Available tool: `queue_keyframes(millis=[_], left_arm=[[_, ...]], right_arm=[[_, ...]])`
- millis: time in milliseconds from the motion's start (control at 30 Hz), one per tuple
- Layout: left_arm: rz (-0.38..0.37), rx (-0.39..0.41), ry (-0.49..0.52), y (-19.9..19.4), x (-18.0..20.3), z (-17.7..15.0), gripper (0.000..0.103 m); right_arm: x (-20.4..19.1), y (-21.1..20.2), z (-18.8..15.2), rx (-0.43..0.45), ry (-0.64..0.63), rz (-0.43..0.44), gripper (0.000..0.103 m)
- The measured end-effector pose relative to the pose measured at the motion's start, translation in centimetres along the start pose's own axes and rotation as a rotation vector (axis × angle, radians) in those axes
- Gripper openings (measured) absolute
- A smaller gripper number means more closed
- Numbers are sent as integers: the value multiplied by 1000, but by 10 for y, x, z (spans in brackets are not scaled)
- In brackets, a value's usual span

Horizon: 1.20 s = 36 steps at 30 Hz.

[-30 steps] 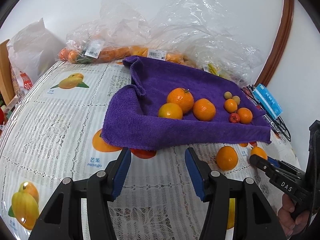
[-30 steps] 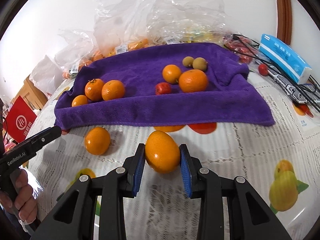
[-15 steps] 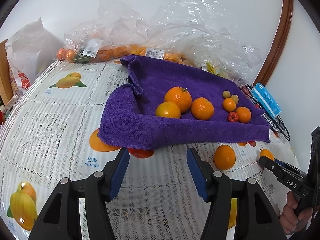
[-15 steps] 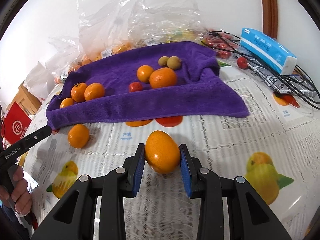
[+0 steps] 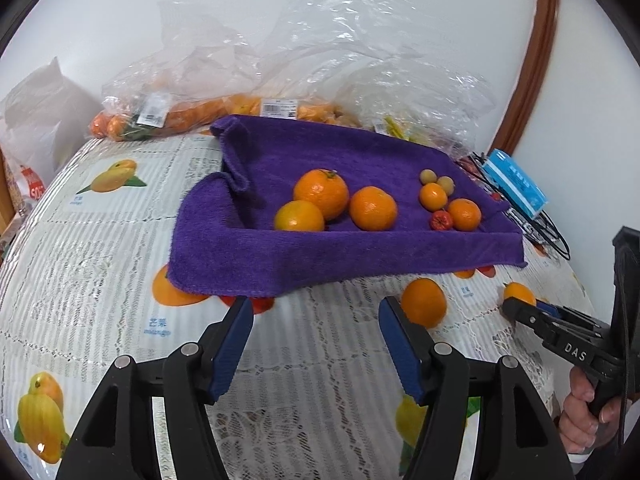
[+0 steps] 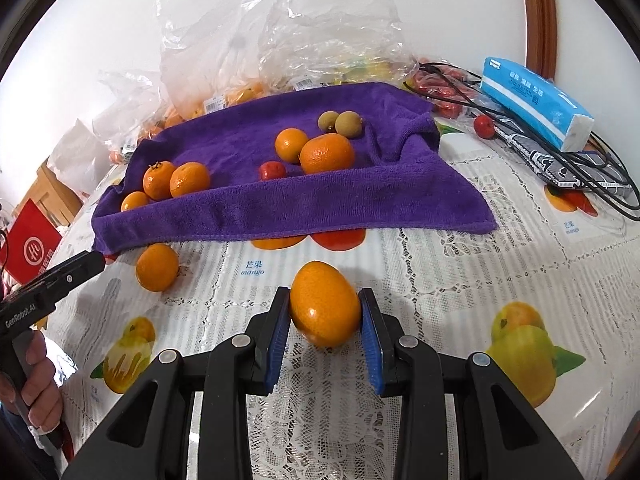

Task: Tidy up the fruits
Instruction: 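Lift the held orange with the right tool while the left tool approaches another orange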

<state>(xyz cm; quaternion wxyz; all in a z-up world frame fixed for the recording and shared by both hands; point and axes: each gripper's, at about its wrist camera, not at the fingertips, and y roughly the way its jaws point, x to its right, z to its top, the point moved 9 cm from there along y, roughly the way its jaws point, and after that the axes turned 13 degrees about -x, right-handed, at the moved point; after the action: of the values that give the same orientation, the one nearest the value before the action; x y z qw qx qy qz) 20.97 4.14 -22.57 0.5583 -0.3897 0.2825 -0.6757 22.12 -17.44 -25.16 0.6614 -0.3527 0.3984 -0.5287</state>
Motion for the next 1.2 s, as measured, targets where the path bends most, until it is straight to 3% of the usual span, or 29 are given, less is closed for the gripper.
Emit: queue_keyframes(millis=[633,1200], left_arm=[[-97,-45,101,10,54,-8,63],[-63,-84,76,33,73,0,63]], right_arm=[[-1,0,0,0,3,27,34],[0,-6,1,28,24,72,34]])
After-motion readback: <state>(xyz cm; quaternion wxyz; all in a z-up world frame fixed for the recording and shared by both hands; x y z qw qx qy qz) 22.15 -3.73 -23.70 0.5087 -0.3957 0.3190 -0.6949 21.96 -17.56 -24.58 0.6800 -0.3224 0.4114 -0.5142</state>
